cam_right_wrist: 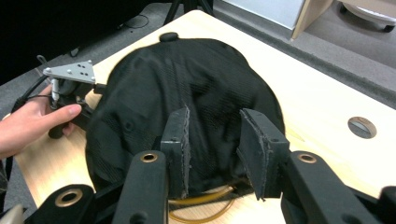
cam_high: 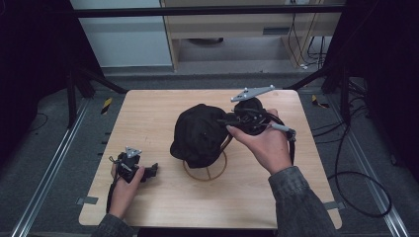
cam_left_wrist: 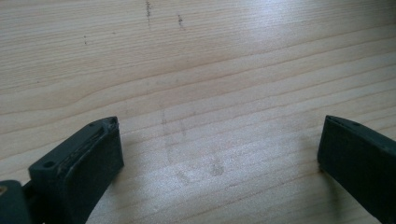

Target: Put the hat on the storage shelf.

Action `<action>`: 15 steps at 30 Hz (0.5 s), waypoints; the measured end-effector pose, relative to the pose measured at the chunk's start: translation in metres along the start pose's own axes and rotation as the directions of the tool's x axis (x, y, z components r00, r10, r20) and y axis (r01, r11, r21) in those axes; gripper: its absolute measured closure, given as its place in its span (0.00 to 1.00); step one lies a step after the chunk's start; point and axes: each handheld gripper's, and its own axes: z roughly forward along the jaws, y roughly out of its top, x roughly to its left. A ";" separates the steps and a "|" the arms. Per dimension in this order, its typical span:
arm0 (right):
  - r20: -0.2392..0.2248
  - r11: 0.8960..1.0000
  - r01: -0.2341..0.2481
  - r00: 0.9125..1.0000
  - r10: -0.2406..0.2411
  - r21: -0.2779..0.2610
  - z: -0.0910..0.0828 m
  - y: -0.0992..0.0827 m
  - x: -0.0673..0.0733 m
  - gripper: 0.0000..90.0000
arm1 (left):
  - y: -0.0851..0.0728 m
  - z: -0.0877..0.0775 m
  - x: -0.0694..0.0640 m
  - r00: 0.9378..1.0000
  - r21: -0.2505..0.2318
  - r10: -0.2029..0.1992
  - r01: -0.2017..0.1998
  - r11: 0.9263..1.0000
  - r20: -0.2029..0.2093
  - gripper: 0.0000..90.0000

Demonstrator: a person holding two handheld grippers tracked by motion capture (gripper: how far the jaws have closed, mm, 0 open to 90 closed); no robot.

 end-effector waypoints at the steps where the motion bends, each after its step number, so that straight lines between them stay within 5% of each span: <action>1: 0.002 1.000 -0.003 1.000 0.003 0.001 -0.001 -0.001 -0.001 0.70 | 0.000 0.000 0.000 1.000 0.000 0.000 0.000 1.000 0.000 0.00; 15: 0.020 1.000 -0.025 0.999 0.025 -0.002 -0.012 -0.009 -0.014 0.70 | 0.000 0.000 0.000 1.000 0.000 0.000 0.000 1.000 0.000 0.00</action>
